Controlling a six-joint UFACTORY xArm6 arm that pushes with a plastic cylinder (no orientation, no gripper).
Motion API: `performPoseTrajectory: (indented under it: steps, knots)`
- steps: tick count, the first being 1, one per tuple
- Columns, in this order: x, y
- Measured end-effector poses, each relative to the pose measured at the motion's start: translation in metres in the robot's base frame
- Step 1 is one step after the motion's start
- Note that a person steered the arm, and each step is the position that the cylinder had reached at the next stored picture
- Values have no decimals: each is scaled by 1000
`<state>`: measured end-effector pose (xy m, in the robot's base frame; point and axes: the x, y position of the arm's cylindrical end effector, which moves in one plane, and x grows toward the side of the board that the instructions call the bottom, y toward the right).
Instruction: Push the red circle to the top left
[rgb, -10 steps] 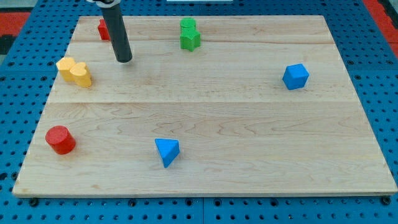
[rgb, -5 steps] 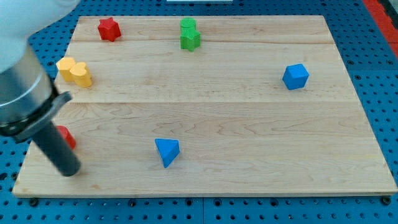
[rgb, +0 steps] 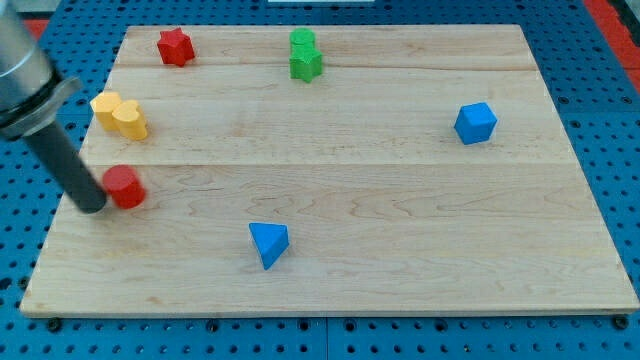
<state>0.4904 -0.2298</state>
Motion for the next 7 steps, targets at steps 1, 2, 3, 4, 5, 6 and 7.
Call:
performPoseTrajectory:
  steps: [1,2,3,4,5,6,7]
  knots:
    - [-34,67]
    - [-32,94]
    - [-49,106]
    - [-40,109]
    - [-44,123]
    - [-49,157]
    - [-81,149]
